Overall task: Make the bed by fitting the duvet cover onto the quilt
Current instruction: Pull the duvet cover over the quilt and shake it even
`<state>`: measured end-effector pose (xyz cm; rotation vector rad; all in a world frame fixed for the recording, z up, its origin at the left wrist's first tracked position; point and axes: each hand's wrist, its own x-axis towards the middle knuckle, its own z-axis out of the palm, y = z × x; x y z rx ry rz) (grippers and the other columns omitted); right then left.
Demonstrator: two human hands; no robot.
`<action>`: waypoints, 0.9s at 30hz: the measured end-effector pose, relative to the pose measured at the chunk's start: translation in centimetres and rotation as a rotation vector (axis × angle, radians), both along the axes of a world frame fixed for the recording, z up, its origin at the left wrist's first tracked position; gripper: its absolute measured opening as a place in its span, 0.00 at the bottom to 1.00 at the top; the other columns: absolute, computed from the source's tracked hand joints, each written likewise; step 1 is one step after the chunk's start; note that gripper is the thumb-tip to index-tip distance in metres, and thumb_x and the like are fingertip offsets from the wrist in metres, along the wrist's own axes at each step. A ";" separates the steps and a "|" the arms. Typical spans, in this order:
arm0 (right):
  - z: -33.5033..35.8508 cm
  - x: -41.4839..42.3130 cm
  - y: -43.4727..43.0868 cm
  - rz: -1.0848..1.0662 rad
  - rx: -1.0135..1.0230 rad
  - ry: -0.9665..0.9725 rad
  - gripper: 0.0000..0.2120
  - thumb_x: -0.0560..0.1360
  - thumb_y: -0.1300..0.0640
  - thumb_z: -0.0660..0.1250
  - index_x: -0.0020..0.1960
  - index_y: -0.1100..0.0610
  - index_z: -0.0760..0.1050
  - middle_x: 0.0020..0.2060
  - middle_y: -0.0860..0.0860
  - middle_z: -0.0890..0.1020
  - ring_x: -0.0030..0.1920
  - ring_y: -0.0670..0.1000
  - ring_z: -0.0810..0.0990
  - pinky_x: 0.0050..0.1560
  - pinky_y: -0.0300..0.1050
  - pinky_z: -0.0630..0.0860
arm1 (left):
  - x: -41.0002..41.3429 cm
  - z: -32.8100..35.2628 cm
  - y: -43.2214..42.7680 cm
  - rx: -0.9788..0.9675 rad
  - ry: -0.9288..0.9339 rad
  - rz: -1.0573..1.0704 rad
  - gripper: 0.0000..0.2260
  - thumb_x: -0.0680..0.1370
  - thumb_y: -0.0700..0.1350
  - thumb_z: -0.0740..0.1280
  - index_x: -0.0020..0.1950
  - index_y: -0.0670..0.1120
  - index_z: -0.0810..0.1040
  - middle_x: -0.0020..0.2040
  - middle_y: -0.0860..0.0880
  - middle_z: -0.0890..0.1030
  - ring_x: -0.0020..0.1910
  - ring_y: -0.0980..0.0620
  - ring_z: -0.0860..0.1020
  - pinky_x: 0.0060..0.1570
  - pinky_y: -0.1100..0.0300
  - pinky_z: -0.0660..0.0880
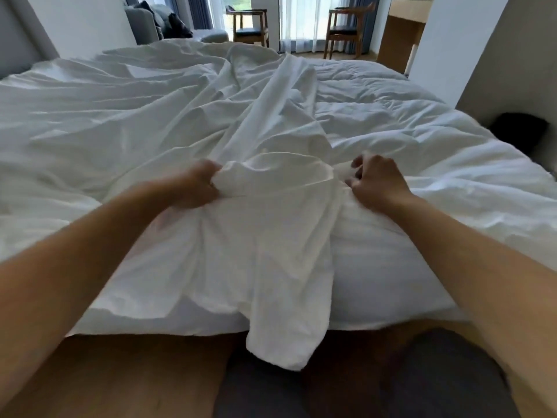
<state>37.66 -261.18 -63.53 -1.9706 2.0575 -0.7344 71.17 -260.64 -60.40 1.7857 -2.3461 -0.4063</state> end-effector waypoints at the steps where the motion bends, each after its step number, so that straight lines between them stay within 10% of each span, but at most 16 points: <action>1: -0.6 0.1 0.3 -0.019 0.034 0.007 0.08 0.75 0.51 0.72 0.50 0.54 0.77 0.49 0.57 0.84 0.54 0.60 0.80 0.54 0.48 0.75 | -0.3 -0.6 -0.1 0.020 -0.011 0.011 0.13 0.75 0.33 0.69 0.59 0.39 0.82 0.56 0.39 0.82 0.59 0.39 0.79 0.52 0.61 0.68; 7: -1.9 4.7 5.2 0.185 -0.386 0.076 0.08 0.75 0.53 0.62 0.38 0.54 0.71 0.36 0.56 0.80 0.39 0.63 0.79 0.38 0.48 0.71 | -2.9 -2.2 -1.8 -0.053 -0.190 0.055 0.11 0.76 0.48 0.70 0.57 0.49 0.82 0.58 0.44 0.83 0.58 0.42 0.79 0.50 0.60 0.66; 12: -1.2 8.0 7.0 0.359 0.119 -0.382 0.22 0.73 0.36 0.62 0.54 0.52 0.77 0.49 0.48 0.83 0.50 0.53 0.80 0.52 0.50 0.76 | -4.2 -1.8 0.7 -0.041 -0.308 -0.007 0.25 0.72 0.57 0.68 0.67 0.51 0.73 0.64 0.44 0.80 0.62 0.40 0.77 0.59 0.51 0.74; 15: -1.1 9.0 7.0 0.258 0.263 -0.677 0.36 0.60 0.29 0.67 0.57 0.55 0.79 0.51 0.50 0.84 0.52 0.53 0.81 0.54 0.53 0.79 | -4.2 -1.8 3.1 0.020 -0.133 -0.056 0.28 0.76 0.51 0.68 0.76 0.52 0.66 0.72 0.47 0.74 0.72 0.44 0.71 0.68 0.53 0.67; 19: -2.4 10.2 7.3 0.327 0.326 -0.900 0.05 0.71 0.54 0.73 0.46 0.54 0.84 0.39 0.45 0.87 0.43 0.46 0.85 0.40 0.38 0.81 | -3.8 -0.1 6.5 0.050 0.275 -0.021 0.30 0.72 0.36 0.67 0.73 0.48 0.68 0.66 0.46 0.75 0.69 0.44 0.71 0.70 0.51 0.67; 21: -2.5 11.1 7.7 0.435 0.352 -1.014 0.09 0.73 0.60 0.72 0.52 0.53 0.83 0.45 0.45 0.87 0.48 0.43 0.85 0.45 0.36 0.81 | -4.0 0.9 7.7 0.063 0.489 -0.032 0.32 0.68 0.36 0.66 0.73 0.45 0.69 0.65 0.42 0.77 0.66 0.43 0.74 0.69 0.46 0.70; 27: -3.0 12.0 7.3 0.359 0.468 -1.453 0.16 0.79 0.61 0.66 0.66 0.59 0.77 0.55 0.59 0.84 0.59 0.61 0.81 0.62 0.63 0.77 | -4.0 1.6 8.0 0.062 0.596 -0.020 0.32 0.67 0.32 0.62 0.71 0.45 0.70 0.64 0.39 0.77 0.62 0.48 0.76 0.62 0.57 0.73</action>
